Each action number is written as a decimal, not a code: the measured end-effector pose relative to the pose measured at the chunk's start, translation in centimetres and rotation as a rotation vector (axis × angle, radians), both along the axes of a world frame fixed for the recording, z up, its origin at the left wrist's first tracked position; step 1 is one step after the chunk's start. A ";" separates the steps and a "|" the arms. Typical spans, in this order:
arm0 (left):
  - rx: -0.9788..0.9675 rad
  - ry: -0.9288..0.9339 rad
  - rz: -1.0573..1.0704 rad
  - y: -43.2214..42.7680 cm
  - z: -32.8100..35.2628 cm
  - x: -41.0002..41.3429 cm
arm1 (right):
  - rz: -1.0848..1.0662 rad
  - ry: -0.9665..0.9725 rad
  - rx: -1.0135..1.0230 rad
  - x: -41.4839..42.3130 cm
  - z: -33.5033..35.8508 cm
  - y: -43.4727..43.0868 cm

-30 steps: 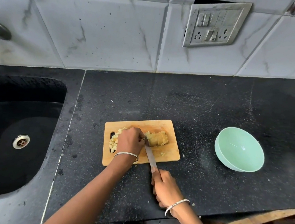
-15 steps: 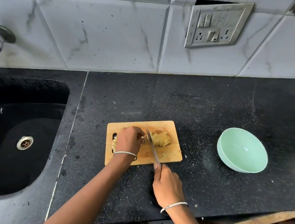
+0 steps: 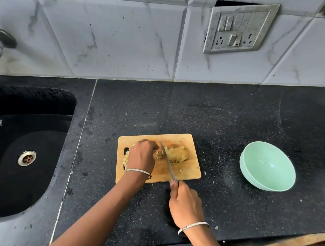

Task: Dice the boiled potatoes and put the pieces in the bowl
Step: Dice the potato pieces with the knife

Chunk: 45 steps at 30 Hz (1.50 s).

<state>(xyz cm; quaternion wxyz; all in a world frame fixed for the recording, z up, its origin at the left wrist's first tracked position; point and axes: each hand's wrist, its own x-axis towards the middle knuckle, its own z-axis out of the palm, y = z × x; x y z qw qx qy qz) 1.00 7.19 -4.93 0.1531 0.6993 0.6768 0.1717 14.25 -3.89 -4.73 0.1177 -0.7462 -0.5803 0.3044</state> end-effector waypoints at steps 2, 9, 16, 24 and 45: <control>-0.041 0.005 0.040 0.0 0.1 0.0 | 0.020 -0.038 -0.018 -0.1 0.1 -0.1; -0.141 -0.021 0.104 -0.2 -0.1 0.3 | 0.030 -0.112 -0.031 -0.2 0.7 -0.3; -0.152 -0.066 0.105 0.1 -0.6 0.3 | 0.051 -0.083 -0.030 0.1 1.0 -0.3; -0.147 -0.072 0.115 0.0 -0.8 0.6 | 0.073 -0.073 -0.027 0.4 1.0 0.1; -0.158 0.112 0.143 -0.2 0.7 1.4 | 0.087 -0.032 -0.116 0.2 -0.3 1.0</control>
